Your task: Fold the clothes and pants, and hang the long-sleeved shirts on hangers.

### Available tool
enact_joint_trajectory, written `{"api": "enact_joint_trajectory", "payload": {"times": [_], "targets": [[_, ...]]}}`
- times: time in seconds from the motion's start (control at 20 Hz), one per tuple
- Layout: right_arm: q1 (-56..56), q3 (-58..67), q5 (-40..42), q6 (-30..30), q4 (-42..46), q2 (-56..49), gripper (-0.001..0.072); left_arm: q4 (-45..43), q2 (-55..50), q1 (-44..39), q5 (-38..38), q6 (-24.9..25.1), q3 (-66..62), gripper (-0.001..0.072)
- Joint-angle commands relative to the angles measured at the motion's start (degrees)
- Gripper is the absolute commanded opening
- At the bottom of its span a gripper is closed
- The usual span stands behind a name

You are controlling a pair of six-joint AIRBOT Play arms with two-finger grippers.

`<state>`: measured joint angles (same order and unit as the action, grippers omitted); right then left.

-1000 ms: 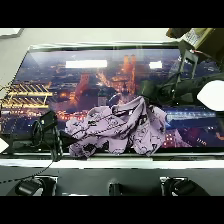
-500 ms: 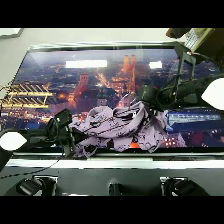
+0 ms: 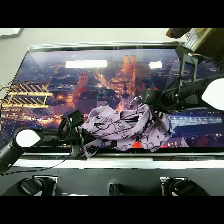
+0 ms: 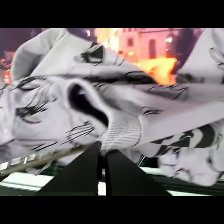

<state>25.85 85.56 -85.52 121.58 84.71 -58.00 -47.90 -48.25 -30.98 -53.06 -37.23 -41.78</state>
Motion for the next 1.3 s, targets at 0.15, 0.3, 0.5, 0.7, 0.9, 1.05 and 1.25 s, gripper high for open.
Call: {"api": "enact_joint_trajectory", "payload": {"times": [0.15,0.3,0.5,0.7,0.9,1.05,1.25], "targets": [[0.07,0.07,0.44,-0.98,-4.04,0.13,0.0036,3.82,-2.34,-0.66,4.33,0.04,0.0,0.002],[0.07,0.07,0.55,-0.98,-1.53,0.13,0.0054,7.06,-2.4,-0.66,4.7,2.36,0.0,0.002],[0.04,0.07,0.52,-1.03,-0.07,0.13,0.0129,7.93,-2.4,-0.66,4.74,2.78,0.0,0.002],[0.04,0.07,0.17,-2.08,0.0,0.15,0.0321,7.93,-2.4,-0.66,4.74,2.78,0.0,0.002],[-0.2,0.07,-0.35,-1.99,6.08,1.81,0.0338,7.96,-2.4,-0.66,5.6,2.78,0.0,0.002],[-9.53,0.07,-3.85,0.15,14.53,3.34,0.0436,8.09,-2.4,-0.66,5.79,2.78,0.0,0.002],[-29.22,0.04,-5.92,-32.87,-12.24,-0.04,0.0419,8.09,-2.4,-0.66,5.81,2.75,0.0,0.002]]}}
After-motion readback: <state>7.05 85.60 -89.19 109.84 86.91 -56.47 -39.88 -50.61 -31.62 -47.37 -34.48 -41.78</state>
